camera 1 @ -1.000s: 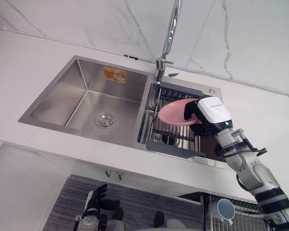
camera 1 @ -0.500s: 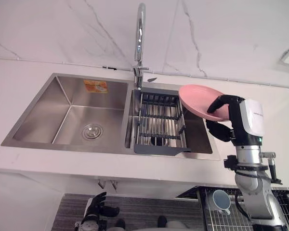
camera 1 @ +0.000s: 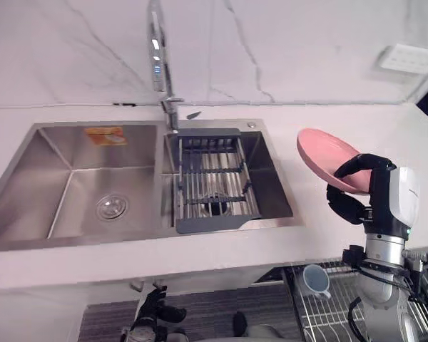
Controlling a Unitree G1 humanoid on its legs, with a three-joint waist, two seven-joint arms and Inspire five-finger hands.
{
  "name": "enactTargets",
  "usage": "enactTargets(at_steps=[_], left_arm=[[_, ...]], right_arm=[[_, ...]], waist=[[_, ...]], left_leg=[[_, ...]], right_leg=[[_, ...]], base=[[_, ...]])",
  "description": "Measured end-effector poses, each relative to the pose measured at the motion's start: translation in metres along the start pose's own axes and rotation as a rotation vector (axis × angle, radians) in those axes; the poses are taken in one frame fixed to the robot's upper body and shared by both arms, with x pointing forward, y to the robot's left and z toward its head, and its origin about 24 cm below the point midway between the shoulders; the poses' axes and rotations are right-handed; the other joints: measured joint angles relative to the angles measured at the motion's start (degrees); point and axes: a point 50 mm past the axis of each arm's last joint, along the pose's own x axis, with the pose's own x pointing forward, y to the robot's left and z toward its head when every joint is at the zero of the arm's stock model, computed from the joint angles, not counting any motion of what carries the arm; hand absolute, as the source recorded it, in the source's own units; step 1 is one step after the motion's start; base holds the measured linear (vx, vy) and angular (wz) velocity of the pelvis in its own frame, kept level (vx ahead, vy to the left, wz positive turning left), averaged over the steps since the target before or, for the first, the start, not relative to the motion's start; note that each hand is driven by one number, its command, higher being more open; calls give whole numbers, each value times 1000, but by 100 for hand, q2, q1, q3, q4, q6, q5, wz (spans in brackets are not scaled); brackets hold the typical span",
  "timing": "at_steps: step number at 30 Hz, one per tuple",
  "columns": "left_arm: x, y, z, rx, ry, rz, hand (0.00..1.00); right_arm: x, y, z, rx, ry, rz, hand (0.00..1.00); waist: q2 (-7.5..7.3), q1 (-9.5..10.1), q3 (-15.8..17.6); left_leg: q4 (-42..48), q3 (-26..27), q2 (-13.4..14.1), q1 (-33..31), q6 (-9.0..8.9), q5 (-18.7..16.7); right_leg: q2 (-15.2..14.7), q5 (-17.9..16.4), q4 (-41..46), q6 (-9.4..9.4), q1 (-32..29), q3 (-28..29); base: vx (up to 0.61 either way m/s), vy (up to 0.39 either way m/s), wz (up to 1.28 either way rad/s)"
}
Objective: Walk over to the sink, pick up the cup, carry it to the dishwasher, place the cup inside the dishwasher, then close the dishwasher door
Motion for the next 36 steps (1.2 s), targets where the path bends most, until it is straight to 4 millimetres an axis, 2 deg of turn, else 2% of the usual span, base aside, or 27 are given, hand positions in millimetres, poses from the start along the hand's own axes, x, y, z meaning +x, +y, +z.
enactTargets(at_steps=[2, 4, 5, 6, 7, 8, 9, 11, 13, 15, 17, 19, 24, 29, 36], left_arm=[[0, 3, -1, -12, 6, 13, 90], [0, 9, -3, -34, 17, 41, 90], [0, 10, -3, -63, 22, 44, 90], [1, 12, -3, -103, 23, 53, 90], [1, 12, -2, -120, 22, 58, 90], [1, 13, 0, -122, 17, 64, 90], [2, 17, -1, -116, 26, 72, 90], [0, 26, -8, -80, 42, 93, 90], [-4, 35, -19, -48, 60, 121, 90], [-7, 32, -30, -51, 95, 124, 90], [-9, 28, -35, -36, 112, 104, 90], [-11, 18, -36, -24, 100, 75, 90], [-12, 15, -38, 17, 96, 39, 90], [-13, 11, -40, 13, 101, 27, 90], [-15, 3, -42, 7, 102, 5, 90]], right_arm=[[-3, 2, -3, -1, 29, 6, 30], [-2, 7, -7, 0, 65, 16, 30], [-1, 9, -8, -1, 73, 18, 30], [0, 12, -11, -8, 94, 26, 30], [0, 15, -13, -11, 109, 34, 30], [1, 16, -13, -14, 106, 35, 30], [1, 17, -12, -28, 99, 43, 30], [1, 17, -11, -57, 79, 60, 30], [0, 15, -12, -93, 62, 69, 30], [-5, 14, -29, -140, 119, 89, 30], [-13, 9, -41, -176, 177, 99, 30], [-20, 4, -52, -207, 225, 103, 30], [-35, -8, -68, -255, 307, 100, 30], [-46, -10, -85, -238, 413, 93, 30], [-56, -9, -102, -199, 510, 97, 30]], waist=[[8, 18, 13], [23, 62, 88], [24, 44, 160], [36, 50, 239], [67, 100, 281], [59, 122, 361], [63, 84, 407], [53, 59, 392], [-19, 56, 330], [174, 58, 223], [290, 57, 146], [355, 48, 105], [396, 3, 54], [423, -35, 45], [618, -6, 44]], left_leg=[[13, 281, -1, 15, 14, -23], [150, 849, 0, 102, 65, -178], [245, 961, 8, 118, 85, -216], [334, 1189, 46, 130, 141, -260], [269, 1512, 158, 143, 218, -244], [269, 1647, 170, 193, 227, -233], [289, 1806, 201, 236, 231, -231], [304, 2022, 272, 260, 234, -274], [330, 2134, 269, 255, 157, -309], [131, 1927, 365, 249, -30, -122], [-90, 1929, 402, 329, -109, -3], [-247, 1931, 389, 382, -107, 104], [-398, 1807, 297, 550, -97, 154], [-410, 1775, 225, 552, -46, 187], [-557, 1702, 159, 554, -13, 212]], right_leg=[[46, 41, 102, 34, -161, 304], [166, 134, 292, 122, -372, 802], [194, 186, 346, 130, -405, 787], [226, 375, 340, 39, -490, 586], [166, 514, 155, -193, -461, 121], [99, 280, 510, -332, -545, -261], [-30, -243, 1305, -448, -645, -786], [-206, -704, 1821, -381, -558, -1203], [-313, -960, 1280, -237, -200, -1289], [-14, -543, 562, -271, 22, -1236], [70, -346, 220, -292, 175, -1238], [96, -228, 6, -298, 256, -1233], [96, -52, -331, -250, 457, -1111], [14, 119, -596, -201, 570, -1080], [-32, 188, -700, -188, 585, -1127]], base=[[-13, 47, -98], [-51, 69, -133], [-139, 67, -115], [-154, 29, -109], [-177, 9, -107], [-196, -37, -92], [-183, -34, -57], [-136, -75, -70], [-31, -139, -56], [34, -130, -30], [65, -69, -13], [45, -22, -4], [10, 33, -13], [-29, 39, -3], [-34, 8, 3]])
